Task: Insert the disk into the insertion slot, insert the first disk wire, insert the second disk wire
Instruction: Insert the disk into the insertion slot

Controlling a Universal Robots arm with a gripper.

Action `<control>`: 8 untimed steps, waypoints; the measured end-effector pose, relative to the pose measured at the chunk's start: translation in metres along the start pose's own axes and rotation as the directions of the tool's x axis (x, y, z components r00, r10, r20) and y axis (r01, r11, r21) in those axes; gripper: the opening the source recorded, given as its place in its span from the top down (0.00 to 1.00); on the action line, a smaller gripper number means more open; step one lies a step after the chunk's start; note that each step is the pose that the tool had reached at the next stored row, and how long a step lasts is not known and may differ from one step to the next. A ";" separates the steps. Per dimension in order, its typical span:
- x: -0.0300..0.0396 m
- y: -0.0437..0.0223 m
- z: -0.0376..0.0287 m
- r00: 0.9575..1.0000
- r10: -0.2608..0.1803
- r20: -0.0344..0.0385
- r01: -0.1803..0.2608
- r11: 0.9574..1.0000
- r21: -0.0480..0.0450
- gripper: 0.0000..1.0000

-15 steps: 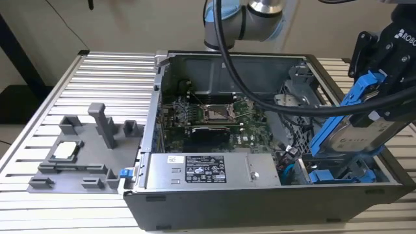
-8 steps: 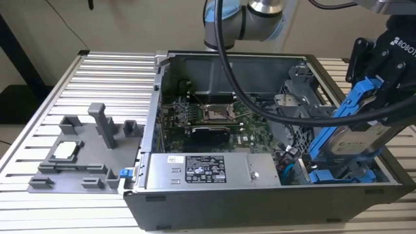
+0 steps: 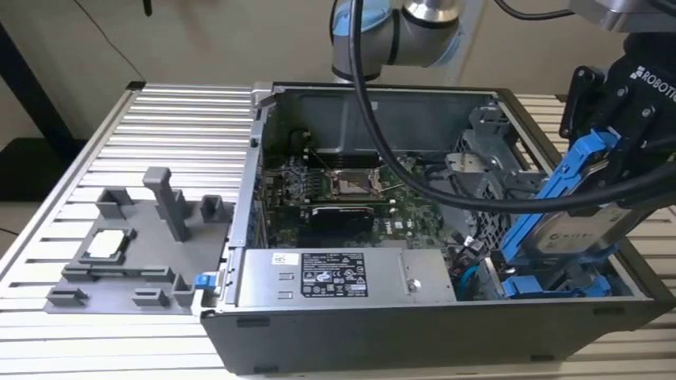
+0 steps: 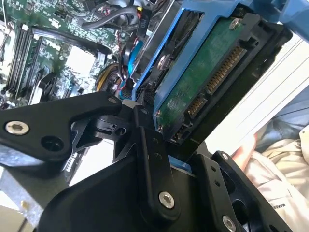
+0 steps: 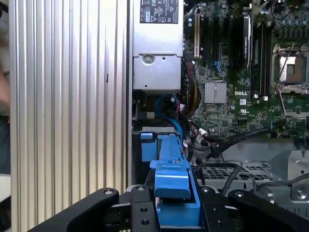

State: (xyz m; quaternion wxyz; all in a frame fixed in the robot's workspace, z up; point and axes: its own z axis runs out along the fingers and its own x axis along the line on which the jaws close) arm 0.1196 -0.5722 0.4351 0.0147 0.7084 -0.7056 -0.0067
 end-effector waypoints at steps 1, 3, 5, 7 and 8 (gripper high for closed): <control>0.0000 -0.0001 0.0014 1.000 0.000 0.000 0.000 1.000 0.000 0.67; 0.0000 -0.0002 0.0049 1.000 0.000 0.000 0.000 1.000 0.000 0.67; 0.0000 -0.0002 0.0085 1.000 0.000 0.000 0.000 1.000 0.000 0.67; 0.0000 -0.0004 0.0121 1.000 0.000 0.000 0.000 1.000 0.000 0.67; 0.0000 -0.0004 0.0141 1.000 0.000 0.000 0.000 1.000 0.001 0.67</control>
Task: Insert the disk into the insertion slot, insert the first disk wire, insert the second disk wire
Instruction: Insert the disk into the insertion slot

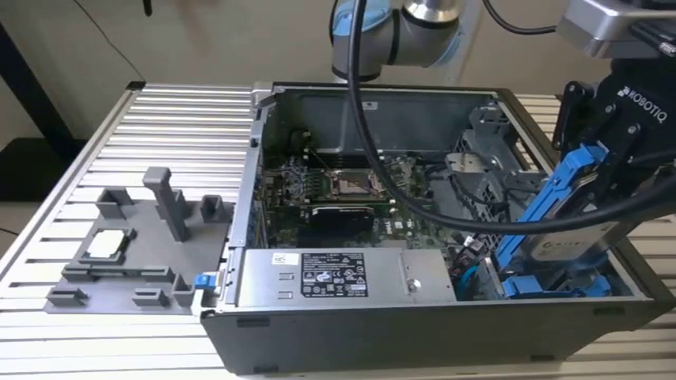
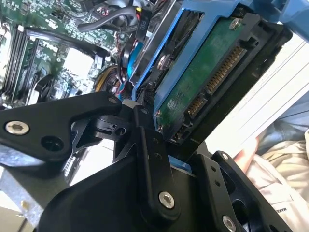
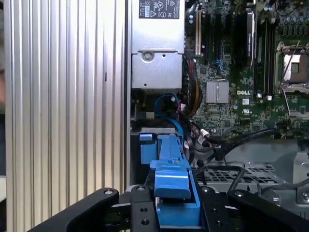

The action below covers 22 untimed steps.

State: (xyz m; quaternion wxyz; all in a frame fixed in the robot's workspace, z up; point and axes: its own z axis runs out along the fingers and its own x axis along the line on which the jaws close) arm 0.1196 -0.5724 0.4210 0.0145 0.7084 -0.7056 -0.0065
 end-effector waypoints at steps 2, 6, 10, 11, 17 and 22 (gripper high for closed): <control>0.0000 -0.0001 0.0036 1.000 0.000 0.000 0.000 1.000 0.000 0.67; -0.0001 -0.0006 0.0091 1.000 0.000 0.001 0.000 1.000 0.000 0.67; -0.0001 -0.0023 0.0137 1.000 0.000 0.003 0.000 1.000 0.001 0.67; -0.0001 -0.0025 0.0155 1.000 0.000 0.003 0.000 1.000 0.001 0.67; -0.0003 -0.0031 0.0264 1.000 0.000 0.003 0.000 1.000 0.001 0.67; -0.0004 -0.0034 0.0354 1.000 0.000 0.003 0.000 1.000 0.001 0.67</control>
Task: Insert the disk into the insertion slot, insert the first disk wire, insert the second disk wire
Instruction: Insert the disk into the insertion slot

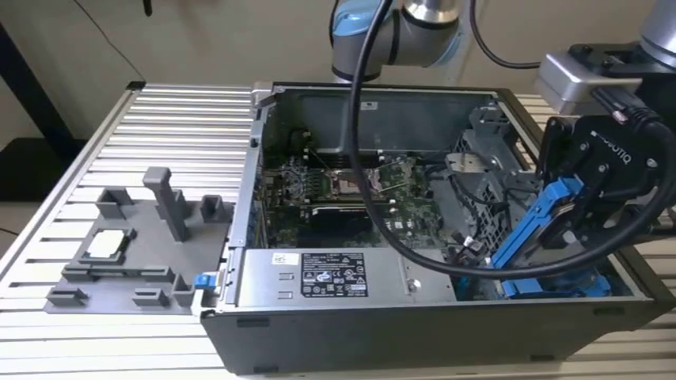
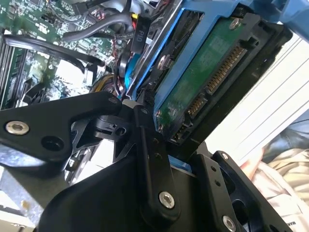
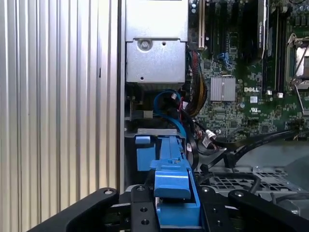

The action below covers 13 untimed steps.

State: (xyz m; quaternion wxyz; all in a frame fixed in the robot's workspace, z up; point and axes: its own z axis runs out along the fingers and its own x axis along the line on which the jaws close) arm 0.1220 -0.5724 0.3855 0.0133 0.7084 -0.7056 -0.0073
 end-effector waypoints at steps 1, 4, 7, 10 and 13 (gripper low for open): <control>0.0000 -0.0001 0.0019 1.000 0.000 0.000 0.000 1.000 0.000 0.67; -0.0001 -0.0002 0.0073 1.000 0.000 0.000 0.000 1.000 0.000 0.67; -0.0001 -0.0004 0.0127 1.000 0.000 0.000 0.000 1.000 0.000 0.67; -0.0001 -0.0006 0.0183 1.000 0.000 0.000 0.000 1.000 0.000 0.67; -0.0002 -0.0007 0.0226 1.000 0.000 0.000 0.000 1.000 0.000 0.67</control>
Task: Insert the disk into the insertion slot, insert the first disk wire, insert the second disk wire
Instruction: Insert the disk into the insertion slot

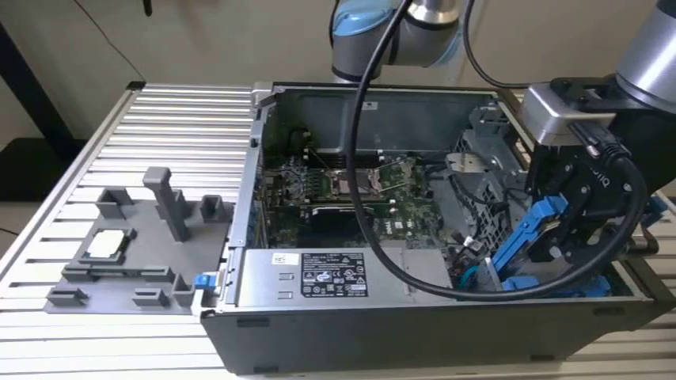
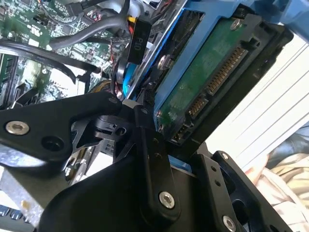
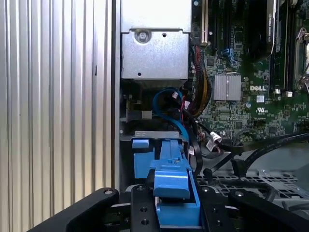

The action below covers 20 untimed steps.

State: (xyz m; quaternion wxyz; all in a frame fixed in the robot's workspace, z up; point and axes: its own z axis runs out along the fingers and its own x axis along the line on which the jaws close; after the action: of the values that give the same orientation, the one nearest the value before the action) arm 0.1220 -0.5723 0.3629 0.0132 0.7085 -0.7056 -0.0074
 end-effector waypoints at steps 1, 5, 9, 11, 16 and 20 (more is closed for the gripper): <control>0.0000 0.0000 0.0000 1.000 0.000 0.000 0.000 1.000 0.000 0.67; 0.0001 0.0000 0.0000 1.000 0.000 0.000 0.000 1.000 0.000 0.67; 0.0001 0.0000 -0.0001 1.000 0.000 -0.001 0.000 1.000 0.000 0.66; 0.0001 0.0000 -0.0001 1.000 0.000 -0.001 0.000 1.000 0.000 0.59; 0.0002 0.0006 -0.0184 1.000 0.000 0.000 0.000 1.000 0.000 0.59; 0.0004 0.0011 -0.0367 1.000 0.000 -0.001 0.000 1.000 0.000 0.59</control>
State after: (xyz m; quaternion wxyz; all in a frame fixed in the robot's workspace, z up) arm 0.1220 -0.5724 0.3995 0.0133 0.7084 -0.7056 -0.0072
